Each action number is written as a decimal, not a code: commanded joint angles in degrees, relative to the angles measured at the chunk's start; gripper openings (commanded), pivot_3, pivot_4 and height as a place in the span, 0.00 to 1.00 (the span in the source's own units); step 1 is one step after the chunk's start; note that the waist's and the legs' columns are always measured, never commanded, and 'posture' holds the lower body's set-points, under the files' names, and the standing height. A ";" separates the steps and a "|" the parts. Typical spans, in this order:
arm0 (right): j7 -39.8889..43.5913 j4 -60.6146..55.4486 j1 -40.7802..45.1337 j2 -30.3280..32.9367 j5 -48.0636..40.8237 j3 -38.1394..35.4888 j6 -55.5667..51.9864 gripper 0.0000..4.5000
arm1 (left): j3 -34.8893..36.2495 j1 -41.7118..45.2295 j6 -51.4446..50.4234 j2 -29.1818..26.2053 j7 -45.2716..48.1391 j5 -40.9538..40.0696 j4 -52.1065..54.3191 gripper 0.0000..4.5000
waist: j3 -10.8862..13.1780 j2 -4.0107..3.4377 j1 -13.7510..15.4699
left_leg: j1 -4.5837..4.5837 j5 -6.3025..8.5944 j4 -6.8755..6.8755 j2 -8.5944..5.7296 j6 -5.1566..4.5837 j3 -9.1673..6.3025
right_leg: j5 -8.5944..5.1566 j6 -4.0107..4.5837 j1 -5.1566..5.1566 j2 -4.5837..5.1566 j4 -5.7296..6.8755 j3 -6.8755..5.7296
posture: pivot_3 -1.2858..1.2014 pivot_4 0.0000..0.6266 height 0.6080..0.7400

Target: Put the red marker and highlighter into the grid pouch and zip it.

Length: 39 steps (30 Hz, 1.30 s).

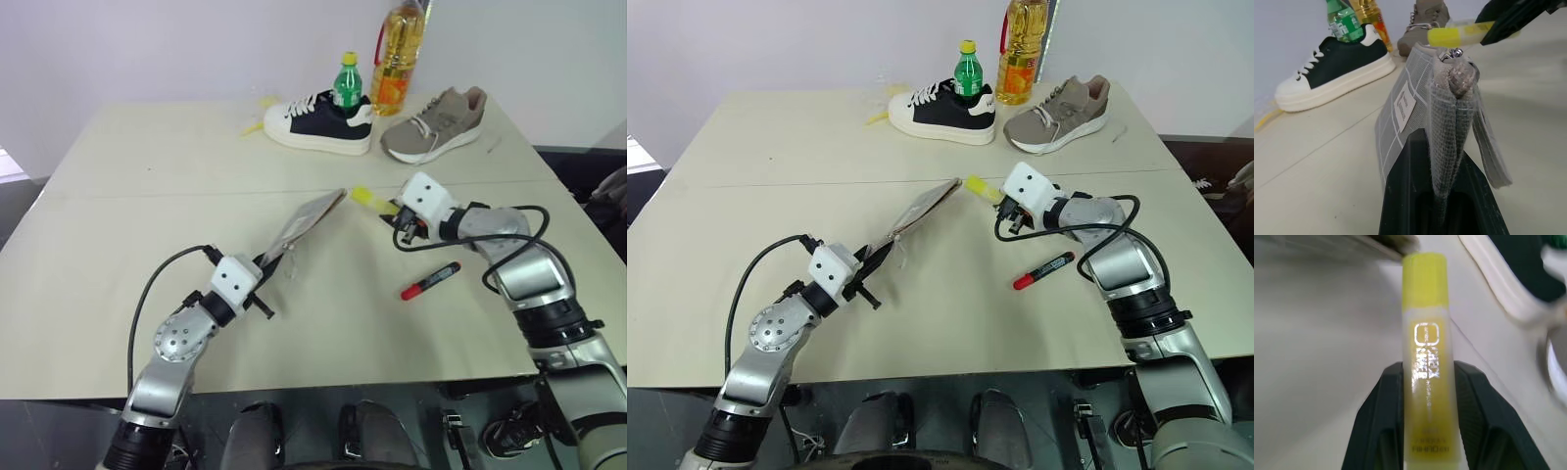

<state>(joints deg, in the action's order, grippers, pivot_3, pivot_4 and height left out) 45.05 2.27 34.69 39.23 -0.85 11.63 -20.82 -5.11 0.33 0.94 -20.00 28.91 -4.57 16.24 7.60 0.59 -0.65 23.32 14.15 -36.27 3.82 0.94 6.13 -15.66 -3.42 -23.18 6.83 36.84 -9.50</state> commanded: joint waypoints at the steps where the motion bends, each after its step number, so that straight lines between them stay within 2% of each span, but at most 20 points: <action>1: 2.81 -2.40 0.24 0.96 0.11 -0.37 4.22 0.19 | 1.06 0.17 -0.32 -0.52 0.64 -1.79 2.52 0.00 | 0.00 0.00 0.02 | 0.00 0.00 0.00 0.00 0.00 0.00 | 0.00 0.00 0.00 0.00 0.00 0.00 | 0.52 0.24 0.71; 27: 5.00 -3.93 1.31 -0.56 -0.65 -1.61 3.40 0.19 | -0.07 -0.59 -0.43 -1.18 1.32 -1.60 3.35 0.00 | 0.00 0.00 0.08 | -0.01 0.00 -0.02 -0.01 0.00 0.00 | 0.01 0.01 0.02 0.01 0.00 0.00 | 0.52 0.24 0.71; 39: 7.27 -4.52 1.93 0.19 1.41 0.57 5.44 0.19 | -0.40 -0.75 -0.22 -1.97 2.10 -1.49 4.46 0.00 | 0.00 0.00 0.07 | -0.01 0.00 -0.03 -0.01 0.00 0.00 | 0.01 0.01 0.02 0.01 0.01 0.00 | 0.52 0.24 0.71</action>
<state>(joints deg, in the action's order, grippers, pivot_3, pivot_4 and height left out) 51.66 0.22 34.63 38.97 0.09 12.33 -16.89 -5.48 -0.38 0.25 -21.51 30.47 -5.66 17.76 7.60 0.58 -0.58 23.31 14.15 -36.31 3.81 0.94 6.13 -15.65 -3.41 -23.15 6.83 36.85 -9.50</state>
